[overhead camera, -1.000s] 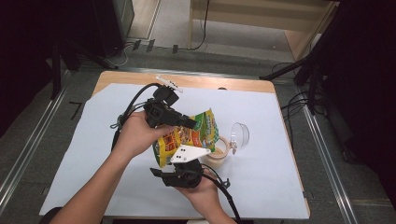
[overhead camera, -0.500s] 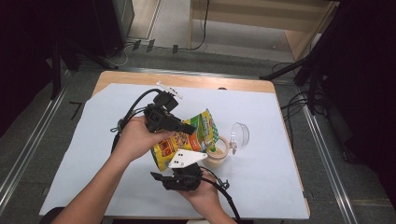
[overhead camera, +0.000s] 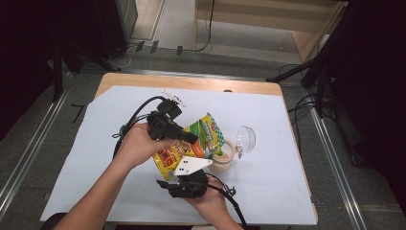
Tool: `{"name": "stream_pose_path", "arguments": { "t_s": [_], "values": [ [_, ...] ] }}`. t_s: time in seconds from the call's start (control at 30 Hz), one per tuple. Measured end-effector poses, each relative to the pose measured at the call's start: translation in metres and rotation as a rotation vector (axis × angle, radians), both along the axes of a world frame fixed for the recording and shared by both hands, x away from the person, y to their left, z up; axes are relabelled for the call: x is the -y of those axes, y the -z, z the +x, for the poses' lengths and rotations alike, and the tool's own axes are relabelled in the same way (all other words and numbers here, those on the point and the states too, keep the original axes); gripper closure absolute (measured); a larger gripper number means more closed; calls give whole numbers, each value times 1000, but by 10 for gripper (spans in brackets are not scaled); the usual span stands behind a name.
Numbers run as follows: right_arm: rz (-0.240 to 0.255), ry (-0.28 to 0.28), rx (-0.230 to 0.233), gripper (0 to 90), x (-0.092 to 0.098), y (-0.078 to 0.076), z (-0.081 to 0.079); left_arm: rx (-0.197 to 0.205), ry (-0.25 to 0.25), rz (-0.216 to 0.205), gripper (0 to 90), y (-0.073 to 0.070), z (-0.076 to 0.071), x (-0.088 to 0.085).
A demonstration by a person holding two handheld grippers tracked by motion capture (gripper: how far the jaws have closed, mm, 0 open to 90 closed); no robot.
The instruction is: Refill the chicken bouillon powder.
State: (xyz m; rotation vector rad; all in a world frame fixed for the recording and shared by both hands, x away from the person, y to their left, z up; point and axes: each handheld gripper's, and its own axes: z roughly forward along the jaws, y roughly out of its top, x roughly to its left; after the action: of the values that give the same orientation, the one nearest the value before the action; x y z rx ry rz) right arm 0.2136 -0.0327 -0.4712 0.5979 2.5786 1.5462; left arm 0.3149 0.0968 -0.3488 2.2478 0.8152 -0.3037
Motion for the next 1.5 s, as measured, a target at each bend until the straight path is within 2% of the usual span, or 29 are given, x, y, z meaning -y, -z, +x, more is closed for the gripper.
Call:
{"name": "stream_pose_path", "arguments": {
  "t_s": [0.1, 0.2, 0.37, 0.57, 0.83, 1.0, 1.1, 1.27, 1.5],
  "values": [
    [-6, 2, -14, 570, 0, 2, 1, -3, 4, -4, 864, 1, 0, -2],
    [-15, 6, -13, 562, 0, 4, 2, -16, 1, -29, 867, 1, 0, -5],
    [-16, 17, -25, 556, 0, 7, 5, -14, -1, -28, 870, 3, 0, -8],
    [-33, 17, -14, 553, 0, 9, 5, -10, 8, -29, 882, 3, -1, -14],
    [-27, 38, -17, 530, 2, 8, 7, -14, 5, -37, 889, 2, -3, -23],
    [-41, 45, -17, 522, 3, 9, 8, -25, 5, -44, 887, 4, -3, -27],
    [-46, 45, -12, 527, 2, 9, 8, -31, 1, -48, 883, 7, -2, -26],
    [-65, 46, -31, 536, 2, 12, 10, -45, 1, -65, 859, 12, 1, -20],
    [-77, 23, -23, 544, -3, 15, 8, -34, 2, -56, 856, 17, 4, -12]
  ]
}}
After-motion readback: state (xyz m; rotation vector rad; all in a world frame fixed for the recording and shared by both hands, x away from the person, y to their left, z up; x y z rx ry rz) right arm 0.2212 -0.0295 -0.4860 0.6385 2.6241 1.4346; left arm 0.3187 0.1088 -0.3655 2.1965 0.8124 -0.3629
